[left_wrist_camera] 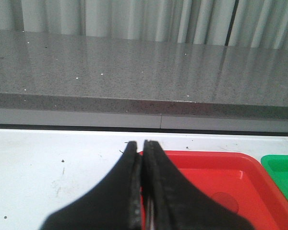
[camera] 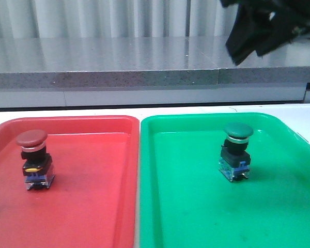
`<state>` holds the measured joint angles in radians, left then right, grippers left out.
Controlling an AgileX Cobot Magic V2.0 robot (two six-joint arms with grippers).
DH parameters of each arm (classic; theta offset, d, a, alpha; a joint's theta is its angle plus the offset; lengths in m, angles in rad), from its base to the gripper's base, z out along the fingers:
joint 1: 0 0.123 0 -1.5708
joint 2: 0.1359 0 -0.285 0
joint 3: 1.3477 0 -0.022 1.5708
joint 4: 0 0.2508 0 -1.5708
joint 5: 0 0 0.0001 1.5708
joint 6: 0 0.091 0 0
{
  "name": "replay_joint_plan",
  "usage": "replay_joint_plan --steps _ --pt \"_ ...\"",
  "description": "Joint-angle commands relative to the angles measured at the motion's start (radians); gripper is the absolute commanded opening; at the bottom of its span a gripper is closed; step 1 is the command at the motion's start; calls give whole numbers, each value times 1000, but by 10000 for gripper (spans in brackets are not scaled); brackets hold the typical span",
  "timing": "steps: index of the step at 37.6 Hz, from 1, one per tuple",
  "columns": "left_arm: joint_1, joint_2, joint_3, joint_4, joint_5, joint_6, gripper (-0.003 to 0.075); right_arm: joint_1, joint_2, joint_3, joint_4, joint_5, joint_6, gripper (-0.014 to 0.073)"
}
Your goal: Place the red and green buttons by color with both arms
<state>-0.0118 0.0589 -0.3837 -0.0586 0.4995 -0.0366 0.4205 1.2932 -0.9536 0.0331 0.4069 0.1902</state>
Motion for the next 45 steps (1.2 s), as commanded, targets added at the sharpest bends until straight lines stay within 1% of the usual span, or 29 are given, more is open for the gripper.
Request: replay_joint_plan --steps 1,3,5,10,14,20,25,31,38,42,45 --pt "1 13 -26 -12 -75 -7 -20 -30 -71 -50 -15 -57 -1 59" --pt "1 13 -26 -12 -75 -7 -20 -50 -92 -50 -22 -58 -1 -25" --pt "1 13 -26 -12 -75 -7 -20 -78 -111 -50 -25 -51 -1 -73" --pt "1 13 -26 -12 -75 -7 -20 -171 -178 -38 -47 -4 -1 -69" --pt "1 13 -26 -12 -75 -7 -20 -201 -269 37 -108 -29 -1 -69" --pt "1 13 -26 -12 -75 -7 -20 -202 -446 219 -184 -105 -1 -69" --pt "1 13 -26 -12 -75 -7 -20 -202 -615 351 -189 -144 -1 -69" --pt "1 13 -26 -12 -75 -7 -20 -202 -845 493 -189 -152 -1 -69" --pt "1 13 -26 -12 -75 -7 -20 -202 -1097 582 -190 -132 -1 -69" --pt "1 13 -26 -12 -75 -7 -20 -202 -1190 600 -190 -127 -1 -69" --pt "1 13 -26 -12 -75 -7 -20 -202 -1225 600 -190 -126 -1 -69"
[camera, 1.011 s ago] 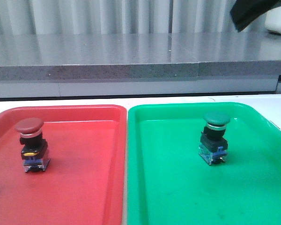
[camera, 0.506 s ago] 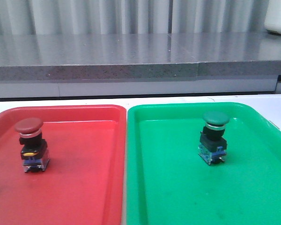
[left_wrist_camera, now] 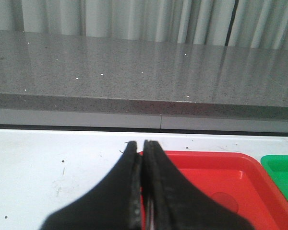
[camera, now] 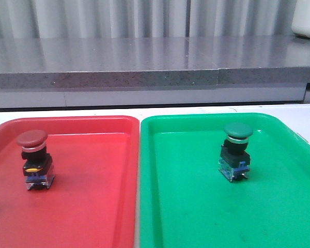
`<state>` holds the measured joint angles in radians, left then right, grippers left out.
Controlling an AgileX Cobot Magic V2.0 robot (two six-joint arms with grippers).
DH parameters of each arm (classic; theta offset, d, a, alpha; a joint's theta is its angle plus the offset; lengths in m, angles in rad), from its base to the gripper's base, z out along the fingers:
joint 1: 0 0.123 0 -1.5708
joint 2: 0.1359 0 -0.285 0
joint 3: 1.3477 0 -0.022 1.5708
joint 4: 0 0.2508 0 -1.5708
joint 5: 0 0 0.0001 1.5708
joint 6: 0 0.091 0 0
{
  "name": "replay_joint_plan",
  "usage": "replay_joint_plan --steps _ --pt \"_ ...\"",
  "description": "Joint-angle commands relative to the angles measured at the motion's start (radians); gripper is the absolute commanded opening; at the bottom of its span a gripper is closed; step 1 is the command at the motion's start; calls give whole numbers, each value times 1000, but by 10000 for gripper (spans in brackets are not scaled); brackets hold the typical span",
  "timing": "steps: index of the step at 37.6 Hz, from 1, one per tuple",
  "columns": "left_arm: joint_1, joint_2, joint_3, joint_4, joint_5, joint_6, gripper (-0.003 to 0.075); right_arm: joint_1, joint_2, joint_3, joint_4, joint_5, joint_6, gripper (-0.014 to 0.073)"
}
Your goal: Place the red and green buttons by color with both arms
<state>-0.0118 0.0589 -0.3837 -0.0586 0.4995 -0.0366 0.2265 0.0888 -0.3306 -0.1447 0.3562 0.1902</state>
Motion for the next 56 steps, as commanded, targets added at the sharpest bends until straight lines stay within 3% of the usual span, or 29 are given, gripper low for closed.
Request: replay_joint_plan --steps 1,48,56 --pt "1 13 -26 -12 -75 -7 -20 -8 -28 -23 -13 -75 -1 -69" --pt "1 13 -26 -12 -75 -7 -20 -8 -30 -23 -13 -74 -1 -69" --pt "1 -52 58 -12 -150 -7 -20 -8 -30 -23 -13 -74 -1 -69"
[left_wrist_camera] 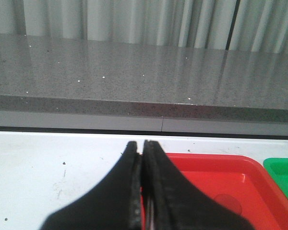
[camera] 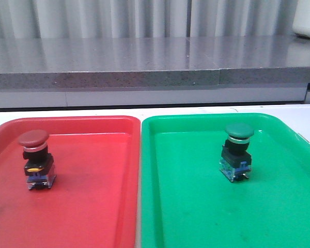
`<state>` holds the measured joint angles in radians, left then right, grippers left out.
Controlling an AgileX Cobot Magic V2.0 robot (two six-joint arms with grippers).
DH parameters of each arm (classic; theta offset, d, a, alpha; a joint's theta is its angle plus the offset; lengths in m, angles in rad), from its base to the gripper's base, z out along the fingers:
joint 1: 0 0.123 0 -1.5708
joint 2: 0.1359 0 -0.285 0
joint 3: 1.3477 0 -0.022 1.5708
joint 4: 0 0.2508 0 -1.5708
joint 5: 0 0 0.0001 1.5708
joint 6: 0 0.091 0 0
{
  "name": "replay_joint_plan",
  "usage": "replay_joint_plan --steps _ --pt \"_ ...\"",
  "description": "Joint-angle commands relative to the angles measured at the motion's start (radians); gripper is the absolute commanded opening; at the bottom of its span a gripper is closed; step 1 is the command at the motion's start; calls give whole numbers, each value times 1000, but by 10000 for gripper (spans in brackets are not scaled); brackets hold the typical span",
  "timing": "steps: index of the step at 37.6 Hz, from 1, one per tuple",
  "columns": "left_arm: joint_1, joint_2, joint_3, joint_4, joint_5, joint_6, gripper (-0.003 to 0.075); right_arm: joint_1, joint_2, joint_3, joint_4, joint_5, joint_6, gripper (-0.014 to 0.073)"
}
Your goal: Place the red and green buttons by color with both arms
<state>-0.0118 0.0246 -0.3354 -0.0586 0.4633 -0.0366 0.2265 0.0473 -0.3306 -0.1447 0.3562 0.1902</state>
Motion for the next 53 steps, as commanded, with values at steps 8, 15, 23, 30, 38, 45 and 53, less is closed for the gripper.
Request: replay_joint_plan --steps 8,15,23,30,38,45,53 --pt "1 -45 166 -12 -260 -7 -20 -8 13 -23 -13 -73 -1 -69" --pt "1 -47 292 -12 -366 -7 -20 -8 13 -23 -13 -74 -1 -69" --pt "1 -47 364 -12 -383 -7 -20 -8 13 -23 -13 -74 -1 -69" --pt "1 -45 364 -12 -387 -7 -20 -8 13 -23 -13 -74 -1 -69" --pt "1 -45 364 -12 -387 -7 -20 -8 13 -23 -13 -74 -1 -69" --pt "1 -45 364 -12 -387 -7 -20 -8 13 -23 -13 -74 -1 -69" --pt "1 -45 364 -12 -387 -7 -20 -8 13 -23 -13 -74 -1 -69"
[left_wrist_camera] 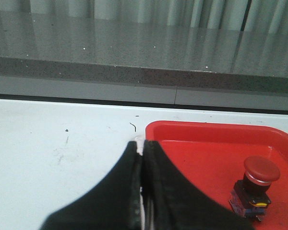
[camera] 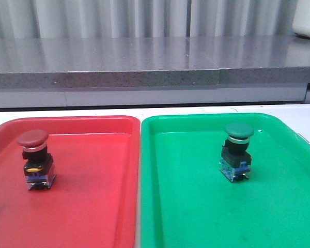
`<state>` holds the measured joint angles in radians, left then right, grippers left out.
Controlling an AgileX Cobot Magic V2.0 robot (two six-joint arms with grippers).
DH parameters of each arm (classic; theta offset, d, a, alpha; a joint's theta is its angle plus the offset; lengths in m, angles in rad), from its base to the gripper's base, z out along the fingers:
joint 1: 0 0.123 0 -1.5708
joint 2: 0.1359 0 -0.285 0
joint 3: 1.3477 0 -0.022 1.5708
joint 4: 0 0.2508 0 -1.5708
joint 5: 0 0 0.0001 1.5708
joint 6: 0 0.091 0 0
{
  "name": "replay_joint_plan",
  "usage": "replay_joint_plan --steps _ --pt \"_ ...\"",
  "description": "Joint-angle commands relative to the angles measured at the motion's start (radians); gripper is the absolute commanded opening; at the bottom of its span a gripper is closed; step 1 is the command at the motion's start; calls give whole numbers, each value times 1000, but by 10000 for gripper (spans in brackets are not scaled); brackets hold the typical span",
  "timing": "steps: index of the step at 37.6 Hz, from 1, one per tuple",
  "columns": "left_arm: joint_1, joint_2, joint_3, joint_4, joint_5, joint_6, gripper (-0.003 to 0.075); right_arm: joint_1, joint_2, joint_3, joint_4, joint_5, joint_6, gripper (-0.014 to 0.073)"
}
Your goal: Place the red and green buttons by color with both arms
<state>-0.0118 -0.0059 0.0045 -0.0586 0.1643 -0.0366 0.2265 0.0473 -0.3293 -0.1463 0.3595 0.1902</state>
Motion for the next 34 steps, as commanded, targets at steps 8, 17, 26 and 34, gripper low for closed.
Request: replay_joint_plan --steps 8,17,26,34 --pt "1 -14 24 -12 -88 -7 -20 -8 13 -24 -11 -77 -1 -69" --pt "1 -14 24 -12 -88 -7 -20 -24 10 49 33 -143 -50 -69" --pt "1 -14 24 -12 -88 -7 -20 -121 -38 210 146 -258 -219 -69" --pt "1 -14 24 -12 -88 -7 -20 -193 -74 349 185 -282 -219 -69"
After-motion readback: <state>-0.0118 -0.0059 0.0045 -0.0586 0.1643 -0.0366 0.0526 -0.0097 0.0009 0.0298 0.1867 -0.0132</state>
